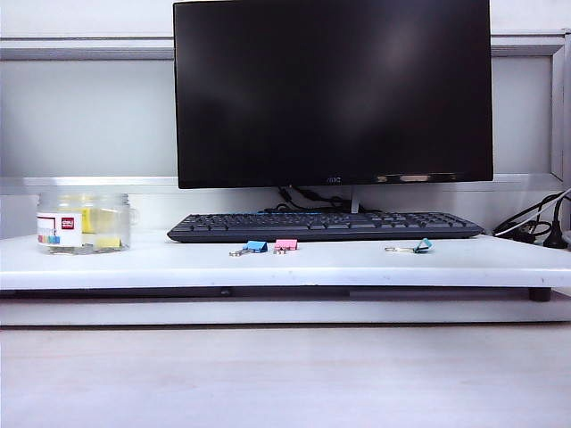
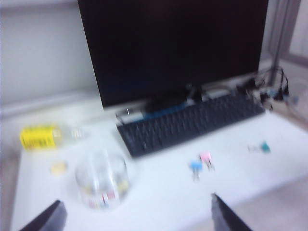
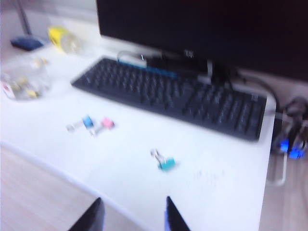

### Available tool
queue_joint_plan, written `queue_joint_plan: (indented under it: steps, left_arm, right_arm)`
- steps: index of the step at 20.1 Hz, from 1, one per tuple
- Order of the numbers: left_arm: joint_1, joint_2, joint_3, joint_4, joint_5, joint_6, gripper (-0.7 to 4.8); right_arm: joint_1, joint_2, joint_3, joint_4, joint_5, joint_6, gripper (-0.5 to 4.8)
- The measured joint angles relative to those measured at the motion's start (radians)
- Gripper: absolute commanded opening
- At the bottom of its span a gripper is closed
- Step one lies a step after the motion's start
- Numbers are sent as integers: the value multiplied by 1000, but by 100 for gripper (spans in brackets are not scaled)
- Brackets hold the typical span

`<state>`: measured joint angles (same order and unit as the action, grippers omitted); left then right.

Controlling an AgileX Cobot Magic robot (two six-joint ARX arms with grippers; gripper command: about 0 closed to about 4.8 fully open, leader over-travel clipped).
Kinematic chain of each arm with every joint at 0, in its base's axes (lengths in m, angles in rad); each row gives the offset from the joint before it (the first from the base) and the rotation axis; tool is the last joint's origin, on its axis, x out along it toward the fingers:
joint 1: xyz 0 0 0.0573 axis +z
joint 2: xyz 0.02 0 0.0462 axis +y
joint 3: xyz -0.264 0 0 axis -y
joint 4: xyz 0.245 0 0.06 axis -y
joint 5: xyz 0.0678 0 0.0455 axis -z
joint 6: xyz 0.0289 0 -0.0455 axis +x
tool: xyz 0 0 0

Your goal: Pick up the clips with the largest number of clips of the same color on the table and place them in a round transparent plastic box.

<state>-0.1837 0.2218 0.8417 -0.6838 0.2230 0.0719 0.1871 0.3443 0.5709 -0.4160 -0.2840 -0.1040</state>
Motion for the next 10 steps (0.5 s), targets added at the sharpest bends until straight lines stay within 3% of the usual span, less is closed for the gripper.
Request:
queue_joint_plan:
  steps: [5,10]
  left_arm:
    - [0,-190,-158,-31,0,-117,401]
    - [0,-216,-243,-8,-4,-133,402]
  right_arm:
    - [0,0,-100,77,3,6,166]
    - [1,-18,-121,104,-4,26,166]
